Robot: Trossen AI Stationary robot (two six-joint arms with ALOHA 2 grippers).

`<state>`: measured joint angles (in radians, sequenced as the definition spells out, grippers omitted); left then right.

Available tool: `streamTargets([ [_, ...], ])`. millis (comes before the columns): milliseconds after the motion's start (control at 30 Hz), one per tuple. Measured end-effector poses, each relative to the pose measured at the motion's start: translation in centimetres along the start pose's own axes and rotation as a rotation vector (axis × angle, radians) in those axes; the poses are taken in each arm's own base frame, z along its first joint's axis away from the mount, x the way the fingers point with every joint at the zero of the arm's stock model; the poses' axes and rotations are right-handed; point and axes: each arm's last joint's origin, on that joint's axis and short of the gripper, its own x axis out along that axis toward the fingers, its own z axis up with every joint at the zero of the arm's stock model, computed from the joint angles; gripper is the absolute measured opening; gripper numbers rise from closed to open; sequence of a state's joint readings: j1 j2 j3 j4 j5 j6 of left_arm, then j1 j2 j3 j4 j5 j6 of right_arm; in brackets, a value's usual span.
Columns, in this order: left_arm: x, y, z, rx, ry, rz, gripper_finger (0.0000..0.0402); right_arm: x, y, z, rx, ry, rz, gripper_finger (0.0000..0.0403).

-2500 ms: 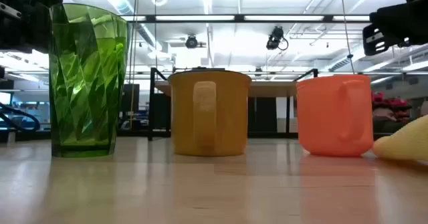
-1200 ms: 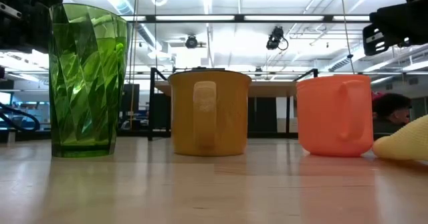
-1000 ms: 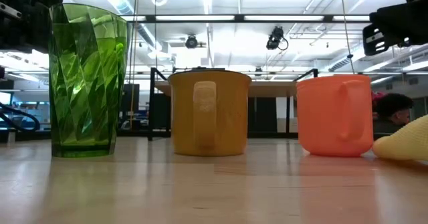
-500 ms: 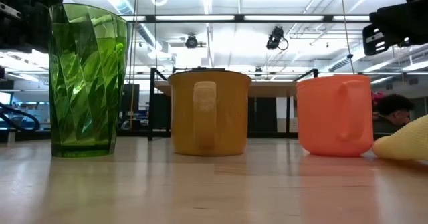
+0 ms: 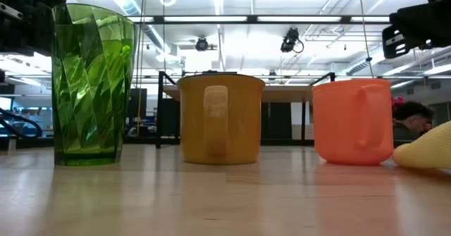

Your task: Stack small to large cups/mugs on shelf

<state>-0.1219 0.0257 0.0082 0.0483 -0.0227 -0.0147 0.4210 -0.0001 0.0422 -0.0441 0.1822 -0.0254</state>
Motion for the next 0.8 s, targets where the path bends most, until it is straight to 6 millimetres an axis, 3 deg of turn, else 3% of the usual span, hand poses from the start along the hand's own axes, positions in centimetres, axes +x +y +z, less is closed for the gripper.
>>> streamTargets([
  [800, 0.00, 0.00, 0.01, 0.000, 0.000, 0.000, 0.0030, 0.00, 0.00, 0.01, 0.000, 0.000, 0.000, 0.0055],
])
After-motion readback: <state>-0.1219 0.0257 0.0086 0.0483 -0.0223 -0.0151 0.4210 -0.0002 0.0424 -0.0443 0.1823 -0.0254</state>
